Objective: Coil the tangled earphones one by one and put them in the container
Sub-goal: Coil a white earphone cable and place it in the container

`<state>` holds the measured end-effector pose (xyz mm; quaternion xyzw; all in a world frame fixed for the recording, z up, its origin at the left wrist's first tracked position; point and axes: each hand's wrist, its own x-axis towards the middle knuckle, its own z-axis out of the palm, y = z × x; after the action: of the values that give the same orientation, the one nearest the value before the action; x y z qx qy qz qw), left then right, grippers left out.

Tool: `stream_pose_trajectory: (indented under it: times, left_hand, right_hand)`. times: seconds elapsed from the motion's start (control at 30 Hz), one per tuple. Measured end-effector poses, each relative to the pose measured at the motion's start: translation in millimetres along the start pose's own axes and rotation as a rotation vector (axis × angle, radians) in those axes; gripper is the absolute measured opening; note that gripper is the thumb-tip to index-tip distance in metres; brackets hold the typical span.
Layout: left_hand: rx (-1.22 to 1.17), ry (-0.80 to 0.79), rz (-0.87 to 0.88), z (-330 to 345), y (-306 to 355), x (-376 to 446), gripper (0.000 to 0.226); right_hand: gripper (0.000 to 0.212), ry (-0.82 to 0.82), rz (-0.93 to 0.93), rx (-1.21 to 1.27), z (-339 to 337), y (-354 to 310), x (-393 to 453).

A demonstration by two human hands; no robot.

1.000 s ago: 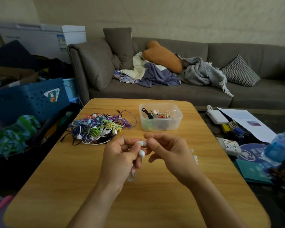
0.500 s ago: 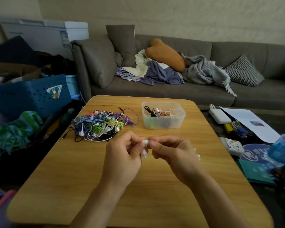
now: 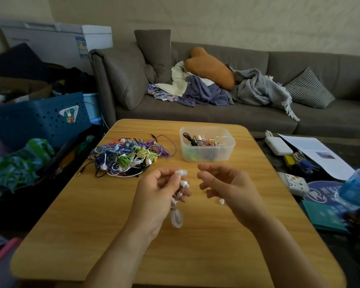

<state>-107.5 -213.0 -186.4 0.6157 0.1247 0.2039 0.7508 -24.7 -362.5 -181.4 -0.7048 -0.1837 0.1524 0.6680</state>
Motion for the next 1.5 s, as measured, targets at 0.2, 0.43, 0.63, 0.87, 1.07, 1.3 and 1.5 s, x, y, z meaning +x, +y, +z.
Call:
stream_pose_trajectory:
  times: [0.2,0.43,0.63,0.87,1.07,1.3,1.5]
  left_hand:
    - [-0.332,-0.045,-0.267,1.2,-0.1,2.5,0.021]
    - [-0.428,-0.077,-0.359,3.1,-0.5,1.1,0.026]
    - [-0.375,-0.03,-0.342,2.8,-2.5,-0.2,0.034]
    - [-0.321,-0.016,-0.303,4.3,-3.0,-1.4,0.042]
    - [-0.342,-0.01,-0.324,1.7,-0.4,-1.9,0.041]
    - [-0.232,-0.031,-0.261,2.0,-2.9,-2.9,0.028]
    - [-0.191,-0.035,-0.246,6.3,-3.5,-3.1,0.021]
  right_hand:
    - [0.015,0.286,-0.015,-0.544,-49.5,13.5,13.0]
    - [0.015,0.188,0.055,-0.746,-65.8,21.1,19.0]
    - [0.025,0.286,0.134,-0.892,-75.3,24.2,22.6]
    - [0.014,0.252,0.183,-0.93,-81.0,23.4,22.9]
    - [0.013,0.19,0.203,-1.008,-82.2,26.7,22.1]
    - [0.005,0.264,-0.01,-0.608,-69.9,16.3,13.6]
    - [0.025,0.086,-0.108,-0.141,-52.6,10.9,4.9]
